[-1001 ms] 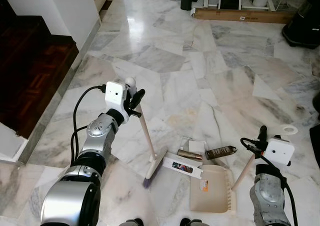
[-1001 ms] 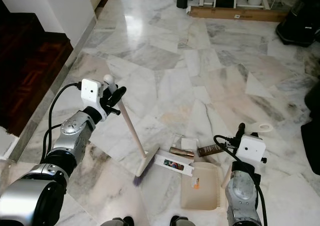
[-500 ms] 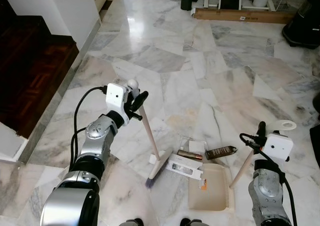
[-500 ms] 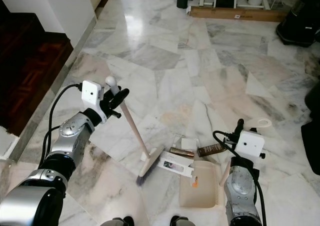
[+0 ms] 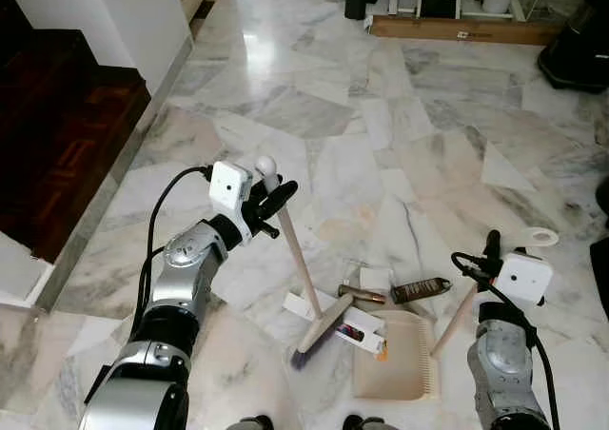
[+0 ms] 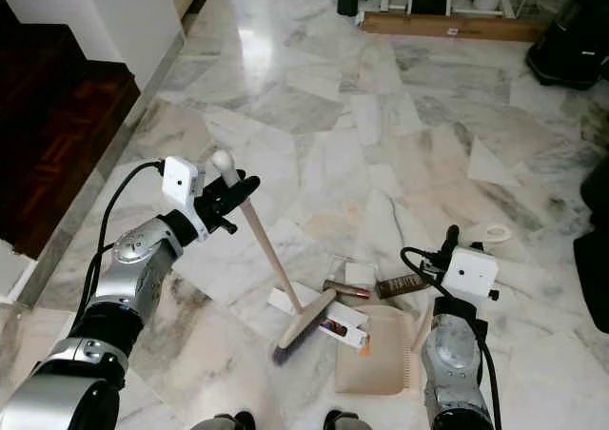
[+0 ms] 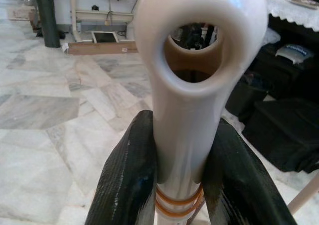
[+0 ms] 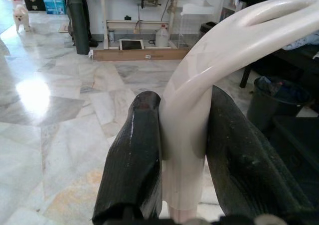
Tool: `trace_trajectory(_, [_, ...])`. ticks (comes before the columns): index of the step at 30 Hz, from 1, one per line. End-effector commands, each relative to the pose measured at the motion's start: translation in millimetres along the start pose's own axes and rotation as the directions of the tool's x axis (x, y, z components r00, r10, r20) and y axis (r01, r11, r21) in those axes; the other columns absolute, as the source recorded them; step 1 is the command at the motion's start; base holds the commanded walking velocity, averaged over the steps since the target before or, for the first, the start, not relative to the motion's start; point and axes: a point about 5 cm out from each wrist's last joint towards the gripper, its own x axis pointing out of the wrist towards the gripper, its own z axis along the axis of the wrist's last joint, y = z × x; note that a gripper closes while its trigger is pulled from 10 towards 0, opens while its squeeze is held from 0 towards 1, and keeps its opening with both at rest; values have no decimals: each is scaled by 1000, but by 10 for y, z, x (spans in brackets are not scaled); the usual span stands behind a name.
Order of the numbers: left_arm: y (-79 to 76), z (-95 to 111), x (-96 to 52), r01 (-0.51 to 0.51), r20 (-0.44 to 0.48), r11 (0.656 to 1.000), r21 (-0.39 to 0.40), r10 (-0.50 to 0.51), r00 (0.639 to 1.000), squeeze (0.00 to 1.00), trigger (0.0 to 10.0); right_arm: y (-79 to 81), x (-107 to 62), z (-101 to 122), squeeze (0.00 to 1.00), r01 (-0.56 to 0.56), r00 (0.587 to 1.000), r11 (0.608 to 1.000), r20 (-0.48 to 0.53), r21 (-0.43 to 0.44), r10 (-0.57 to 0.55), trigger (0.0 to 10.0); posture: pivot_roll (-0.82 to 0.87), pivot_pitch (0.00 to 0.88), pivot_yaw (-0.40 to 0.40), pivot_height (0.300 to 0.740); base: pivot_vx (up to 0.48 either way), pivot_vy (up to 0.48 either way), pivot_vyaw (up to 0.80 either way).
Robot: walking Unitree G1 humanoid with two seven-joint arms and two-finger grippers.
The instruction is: Sweep floor
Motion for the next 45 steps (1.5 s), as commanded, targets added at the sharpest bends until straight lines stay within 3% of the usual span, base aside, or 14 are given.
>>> trace_trajectory(1, [40, 126, 0, -20, 55, 1000, -5, 20, 998, 400, 10000, 12, 1, 10, 0, 4, 1000, 1000, 5, 10, -4, 10000, 92, 180, 27, 740, 0, 0, 0])
trace_trajectory(6, [264, 456, -34, -157, 165, 987, 18, 152, 974, 392, 10000, -5, -1, 4, 0, 3, 1000, 1000, 3, 7, -3, 10000, 95, 182, 26, 740, 0, 0, 0])
trace_trajectory(12, [378, 563, -88, -220, 177, 967, 131, 196, 965, 396, 10000, 3, -4, -4, 0, -1, 1000, 1000, -2, 8, 1, 10000, 97, 181, 24, 740, 0, 0, 0])
trace_trajectory(16, [430, 429, -134, -275, 125, 939, 205, 254, 959, 396, 10000, 10, -2, -1, 0, -5, 1000, 1000, 0, 8, 5, 10000, 90, 180, 23, 740, 0, 0, 0])
trace_trajectory(19, [493, 330, -182, -344, 108, 921, 183, 329, 938, 400, 10000, 4, -4, 1, 0, -5, 1000, 1000, 1, 7, 5, 10000, 85, 181, 22, 740, 0, 0, 0])
trace_trajectory(22, [444, 167, -167, -325, 55, 927, 184, 321, 946, 408, 10000, -15, -7, 6, 0, -11, 1000, 1000, 6, 0, 11, 10000, 73, 184, 19, 740, 0, 0, 0])
trace_trajectory(30, [327, -31, -102, -306, 0, 930, 204, 313, 950, 416, 10000, -92, -4, 39, 0, -5, 1000, 1000, 22, -11, 6, 10000, 46, 184, 11, 740, 0, 0, 0])
trace_trajectory(38, [164, -172, -14, -225, -48, 972, 68, 228, 972, 404, 10000, -136, -4, 58, 0, -4, 999, 1000, 31, -19, 5, 10000, 28, 192, 5, 740, 0, 0, 0])
trace_trajectory(45, [130, -176, 26, -198, -43, 980, -27, 197, 979, 404, 10000, -125, -11, 55, 0, -9, 1000, 1000, 27, -19, 9, 10000, 32, 194, 4, 740, 0, 0, 0])
